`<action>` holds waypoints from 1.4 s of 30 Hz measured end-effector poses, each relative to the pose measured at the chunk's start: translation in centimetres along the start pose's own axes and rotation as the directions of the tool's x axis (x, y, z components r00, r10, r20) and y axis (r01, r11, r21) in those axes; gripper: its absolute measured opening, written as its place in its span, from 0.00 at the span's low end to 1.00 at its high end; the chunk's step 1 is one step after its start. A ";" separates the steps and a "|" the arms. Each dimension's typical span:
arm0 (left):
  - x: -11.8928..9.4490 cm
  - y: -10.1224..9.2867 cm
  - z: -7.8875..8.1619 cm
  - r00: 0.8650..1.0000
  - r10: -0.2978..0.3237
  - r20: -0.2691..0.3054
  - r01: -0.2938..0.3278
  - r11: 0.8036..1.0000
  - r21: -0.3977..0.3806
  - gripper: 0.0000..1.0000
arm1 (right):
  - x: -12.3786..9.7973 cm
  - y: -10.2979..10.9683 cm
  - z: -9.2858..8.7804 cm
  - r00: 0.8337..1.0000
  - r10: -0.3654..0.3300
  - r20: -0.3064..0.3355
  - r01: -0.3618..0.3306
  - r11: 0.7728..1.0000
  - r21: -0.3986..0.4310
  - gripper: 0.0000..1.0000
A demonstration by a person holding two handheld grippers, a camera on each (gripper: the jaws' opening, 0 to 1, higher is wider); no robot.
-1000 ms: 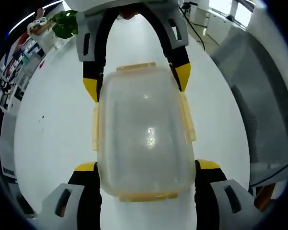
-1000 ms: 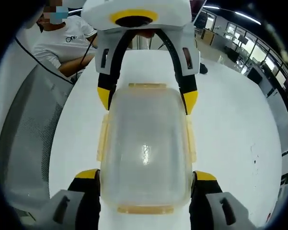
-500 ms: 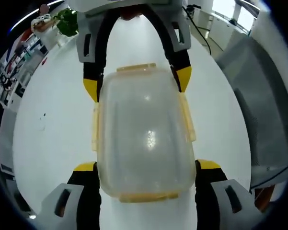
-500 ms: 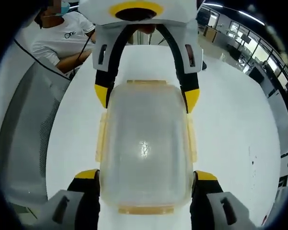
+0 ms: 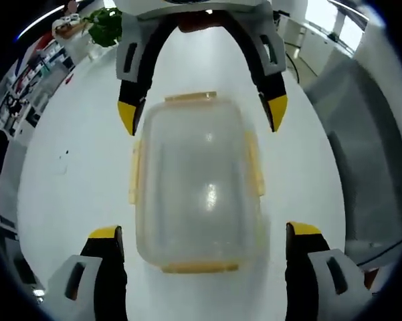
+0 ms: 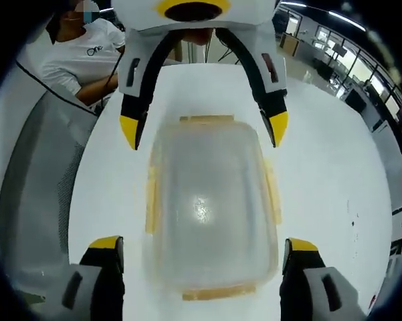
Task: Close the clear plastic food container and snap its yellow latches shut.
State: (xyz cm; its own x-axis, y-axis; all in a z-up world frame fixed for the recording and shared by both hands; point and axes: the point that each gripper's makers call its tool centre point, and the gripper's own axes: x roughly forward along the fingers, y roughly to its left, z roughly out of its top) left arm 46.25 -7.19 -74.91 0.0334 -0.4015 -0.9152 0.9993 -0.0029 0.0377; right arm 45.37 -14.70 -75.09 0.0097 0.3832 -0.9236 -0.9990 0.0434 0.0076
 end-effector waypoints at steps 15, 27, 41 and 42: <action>-2.6 -1.3 0.5 0.998 0.045 0.039 -0.042 0.997 -0.062 0.99 | -2.8 0.7 0.5 0.997 -0.071 0.042 0.069 0.997 0.028 0.99; -4.8 -3.4 1.3 0.982 0.130 0.136 -0.113 0.986 -0.126 0.99 | -4.3 2.6 1.2 0.986 -0.119 0.113 0.109 0.990 0.088 0.99; -7.3 -6.2 1.3 0.945 0.206 0.254 -0.141 0.958 -0.249 0.99 | -7.3 5.1 1.9 0.955 -0.188 0.229 0.147 0.971 0.186 0.99; -7.6 -6.3 1.3 0.940 0.216 0.264 -0.144 0.953 -0.267 0.98 | -7.6 5.4 2.0 0.951 -0.195 0.242 0.152 0.971 0.186 0.99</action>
State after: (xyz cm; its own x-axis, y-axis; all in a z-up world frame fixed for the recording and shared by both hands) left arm 39.64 -5.34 -67.67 0.2421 -0.6198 -0.7465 0.9523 0.2992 0.0605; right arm 39.95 -15.50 -67.28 0.2142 0.5788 -0.7869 -0.9605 0.2715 -0.0617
